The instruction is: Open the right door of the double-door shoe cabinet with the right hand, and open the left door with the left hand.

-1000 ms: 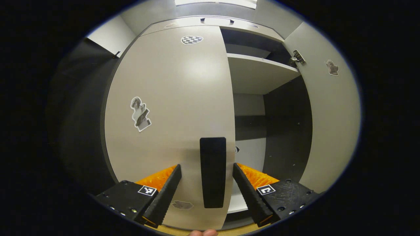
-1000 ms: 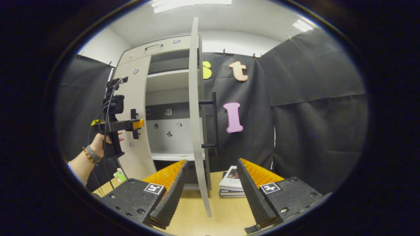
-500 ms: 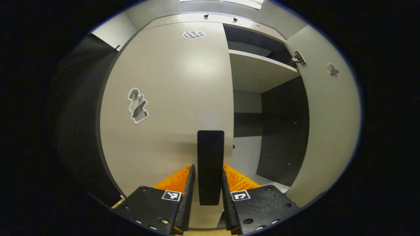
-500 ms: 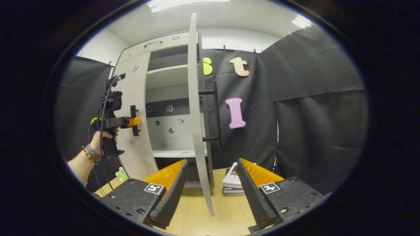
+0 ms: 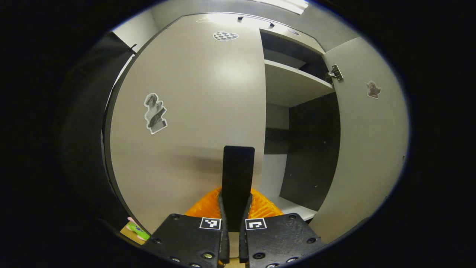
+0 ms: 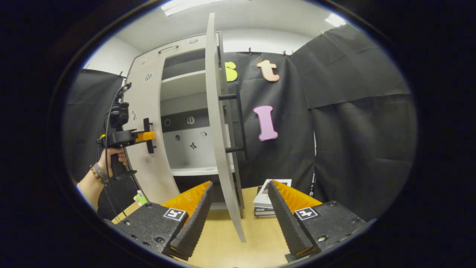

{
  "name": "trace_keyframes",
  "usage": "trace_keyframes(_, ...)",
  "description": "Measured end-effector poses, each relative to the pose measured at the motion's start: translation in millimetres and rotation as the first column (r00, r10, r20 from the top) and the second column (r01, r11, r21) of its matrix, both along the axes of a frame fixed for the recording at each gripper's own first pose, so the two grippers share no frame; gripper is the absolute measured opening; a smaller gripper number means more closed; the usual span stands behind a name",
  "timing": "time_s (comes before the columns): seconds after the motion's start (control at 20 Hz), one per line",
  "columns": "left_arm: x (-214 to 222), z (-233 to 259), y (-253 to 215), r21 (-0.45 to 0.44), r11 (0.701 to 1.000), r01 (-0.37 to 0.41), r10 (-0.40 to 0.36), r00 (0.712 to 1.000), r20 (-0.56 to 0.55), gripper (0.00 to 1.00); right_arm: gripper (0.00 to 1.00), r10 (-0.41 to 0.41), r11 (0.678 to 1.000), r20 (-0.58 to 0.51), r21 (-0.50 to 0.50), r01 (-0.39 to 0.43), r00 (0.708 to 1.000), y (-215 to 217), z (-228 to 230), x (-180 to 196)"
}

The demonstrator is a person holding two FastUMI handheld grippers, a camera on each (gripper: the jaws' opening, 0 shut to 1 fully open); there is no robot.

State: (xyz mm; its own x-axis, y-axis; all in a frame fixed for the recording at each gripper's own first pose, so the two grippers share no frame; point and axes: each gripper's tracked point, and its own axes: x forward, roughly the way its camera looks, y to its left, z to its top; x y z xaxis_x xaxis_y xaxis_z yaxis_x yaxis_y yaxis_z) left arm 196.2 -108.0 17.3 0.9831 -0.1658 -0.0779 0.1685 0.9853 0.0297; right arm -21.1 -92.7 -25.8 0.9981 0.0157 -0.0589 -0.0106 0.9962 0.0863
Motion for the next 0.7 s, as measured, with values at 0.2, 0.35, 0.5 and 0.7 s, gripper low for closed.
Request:
trace_keyframes(0.2, -29.8, 5.4, 14.8, 0.075, 0.995, -0.058, 0.055, 0.998, 0.036, 0.09, 0.92, -0.008, 1.000, -0.016, -0.008, 0.008, 1.000, 0.2, -4.7, -7.3)
trace_keyframes(0.35, -52.4, 6.4, 24.4, 0.059, 0.997, -0.054, 0.053, 0.999, 0.012, 0.09, 0.92, -0.016, 1.000, -0.001, -0.017, 0.016, 1.000, -0.4, 0.0, -11.7)
trace_keyframes(0.5, -72.7, 10.3, 35.8, 0.067, 0.997, -0.049, 0.048, 0.999, 0.011, 0.09, 0.92, -0.012, 1.000, 0.025, -0.024, 0.012, 1.000, 2.0, 6.0, -8.6)
trace_keyframes(0.7, -94.6, 13.8, 51.6, 0.063, 0.997, -0.055, 0.054, 0.999, 0.004, 0.09, 0.92, 0.012, 0.999, 0.035, -0.033, -0.010, 0.999, 13.9, 9.4, -2.9)
